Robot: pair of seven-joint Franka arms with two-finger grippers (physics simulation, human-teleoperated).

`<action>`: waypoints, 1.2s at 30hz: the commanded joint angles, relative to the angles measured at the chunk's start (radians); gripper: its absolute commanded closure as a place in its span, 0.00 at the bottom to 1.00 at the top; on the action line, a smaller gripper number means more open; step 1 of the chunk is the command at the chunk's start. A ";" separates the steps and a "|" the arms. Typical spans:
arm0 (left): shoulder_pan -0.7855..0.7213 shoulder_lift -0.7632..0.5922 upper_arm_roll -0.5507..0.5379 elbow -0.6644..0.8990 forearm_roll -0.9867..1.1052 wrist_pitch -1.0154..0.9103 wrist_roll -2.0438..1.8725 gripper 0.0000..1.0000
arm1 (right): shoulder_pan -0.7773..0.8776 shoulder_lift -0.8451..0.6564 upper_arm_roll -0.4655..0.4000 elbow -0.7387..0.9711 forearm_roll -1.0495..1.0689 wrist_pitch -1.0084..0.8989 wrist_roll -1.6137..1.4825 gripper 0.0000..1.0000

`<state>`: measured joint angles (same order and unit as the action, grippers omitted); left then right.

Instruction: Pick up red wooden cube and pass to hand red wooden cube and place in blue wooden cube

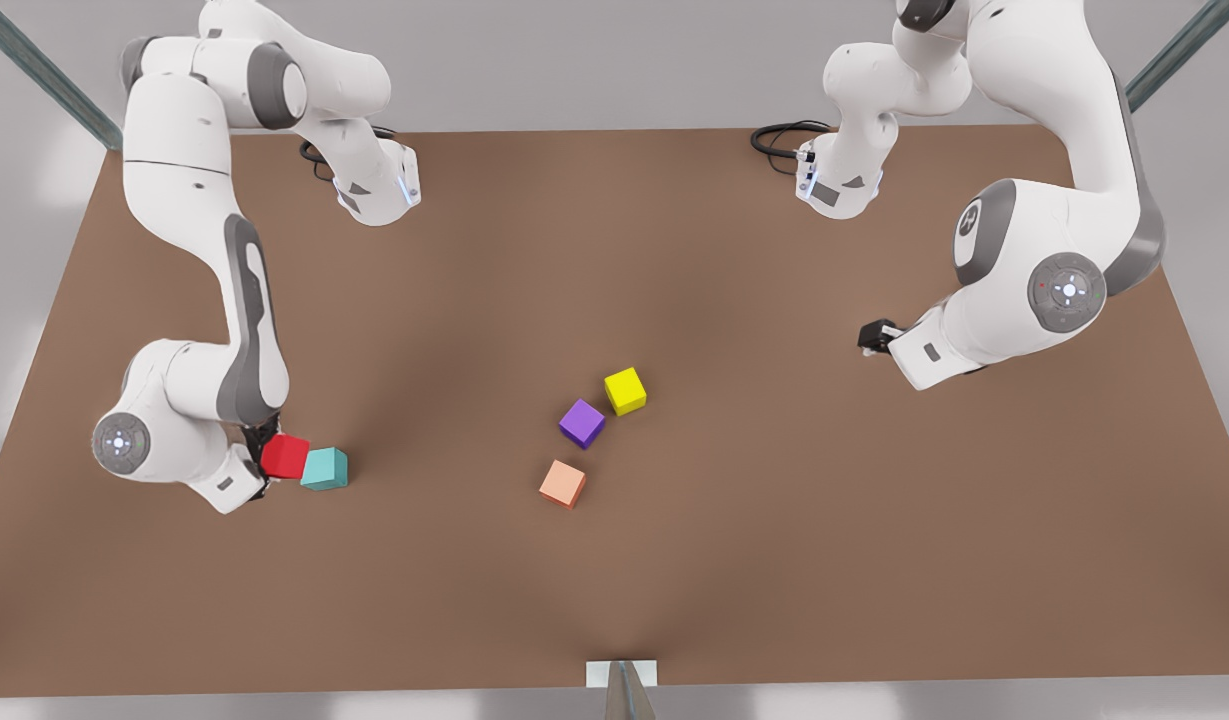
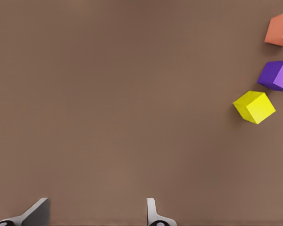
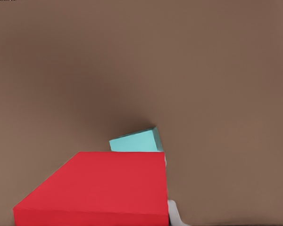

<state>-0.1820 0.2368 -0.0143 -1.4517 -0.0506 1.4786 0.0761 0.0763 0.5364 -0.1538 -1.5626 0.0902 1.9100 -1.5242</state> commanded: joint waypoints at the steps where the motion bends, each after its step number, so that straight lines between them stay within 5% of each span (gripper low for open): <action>1: -0.001 -0.002 -0.001 0.001 -0.002 -0.032 -0.065 0.00 | 0.000 0.014 -0.001 -0.001 -0.007 0.098 0.630 0.45; 25: -0.002 0.018 -0.001 -0.001 0.000 -0.046 -0.072 0.00 | 0.031 0.004 0.000 -0.231 -0.012 0.316 0.754 0.44; 26: -0.002 0.016 -0.001 0.001 0.000 -0.046 -0.073 0.00 | 0.031 0.005 0.000 -0.229 -0.012 0.316 0.754 0.43; 28: -0.002 0.016 -0.001 0.001 0.000 -0.046 -0.073 0.00 | 0.031 0.007 -0.001 -0.229 -0.010 0.317 0.756 0.00; 36: -0.001 0.016 -0.001 0.001 0.000 -0.046 -0.073 0.00 | 0.030 0.002 0.000 -0.229 -0.009 0.319 0.754 0.00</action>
<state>-0.1825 0.2542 -0.0152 -1.4516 -0.0512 1.4332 0.0155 0.1059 0.5400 -0.1533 -1.7922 0.0800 2.2263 -0.8842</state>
